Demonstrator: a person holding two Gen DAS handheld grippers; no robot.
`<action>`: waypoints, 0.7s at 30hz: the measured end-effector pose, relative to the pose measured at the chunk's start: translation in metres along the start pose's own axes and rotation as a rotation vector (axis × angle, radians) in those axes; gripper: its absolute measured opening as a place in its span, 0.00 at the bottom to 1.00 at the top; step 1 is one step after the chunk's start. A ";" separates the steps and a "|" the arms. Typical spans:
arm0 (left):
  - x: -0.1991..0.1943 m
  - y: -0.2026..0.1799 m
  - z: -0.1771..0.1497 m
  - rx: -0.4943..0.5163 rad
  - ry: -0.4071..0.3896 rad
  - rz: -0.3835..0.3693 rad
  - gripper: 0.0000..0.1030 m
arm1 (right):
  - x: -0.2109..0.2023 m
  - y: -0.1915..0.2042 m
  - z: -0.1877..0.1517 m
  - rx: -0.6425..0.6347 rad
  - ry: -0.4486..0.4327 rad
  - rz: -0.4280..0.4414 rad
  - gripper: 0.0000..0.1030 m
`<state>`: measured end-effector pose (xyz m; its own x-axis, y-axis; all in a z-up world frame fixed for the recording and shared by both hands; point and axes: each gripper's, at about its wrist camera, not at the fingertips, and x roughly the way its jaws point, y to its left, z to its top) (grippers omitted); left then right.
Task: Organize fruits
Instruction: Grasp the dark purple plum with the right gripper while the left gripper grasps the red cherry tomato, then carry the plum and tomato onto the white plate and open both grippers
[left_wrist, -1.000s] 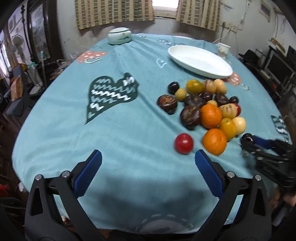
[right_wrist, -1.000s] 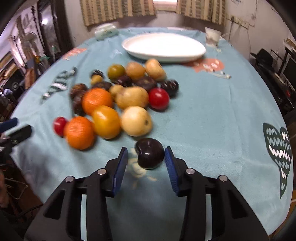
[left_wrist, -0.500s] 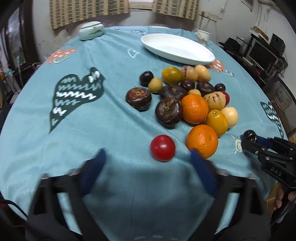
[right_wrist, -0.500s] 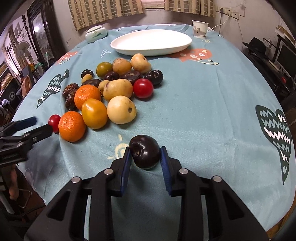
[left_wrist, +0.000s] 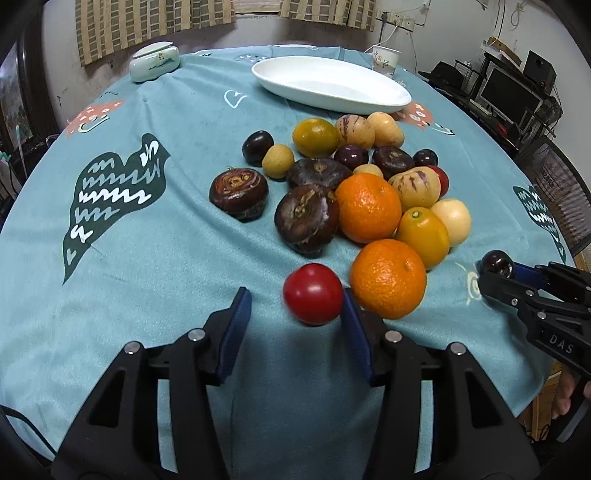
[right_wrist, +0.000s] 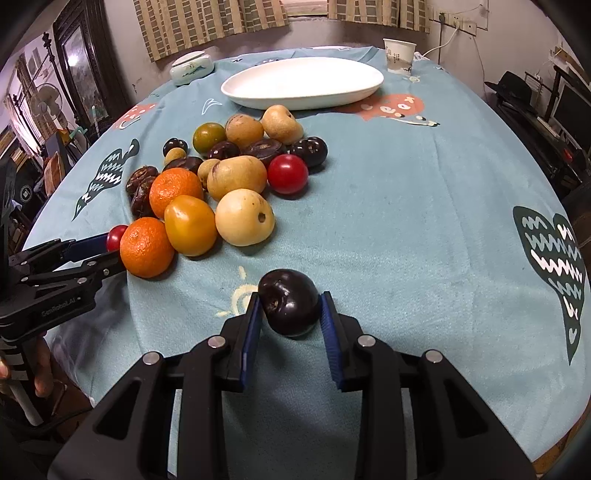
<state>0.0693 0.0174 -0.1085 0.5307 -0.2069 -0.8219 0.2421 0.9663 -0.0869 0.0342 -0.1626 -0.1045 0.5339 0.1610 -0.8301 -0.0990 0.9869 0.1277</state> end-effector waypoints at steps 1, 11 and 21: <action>-0.001 0.000 0.001 -0.010 0.001 -0.015 0.37 | -0.002 -0.001 0.000 0.010 -0.006 0.004 0.31; 0.001 -0.006 0.005 -0.009 0.006 -0.037 0.30 | -0.016 -0.003 -0.001 0.016 -0.027 0.016 0.31; -0.051 -0.002 0.015 -0.013 -0.103 -0.032 0.29 | -0.042 0.000 0.010 0.010 -0.099 0.048 0.31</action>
<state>0.0544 0.0240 -0.0578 0.6041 -0.2513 -0.7563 0.2496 0.9609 -0.1199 0.0203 -0.1695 -0.0637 0.6092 0.2081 -0.7653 -0.1185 0.9780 0.1716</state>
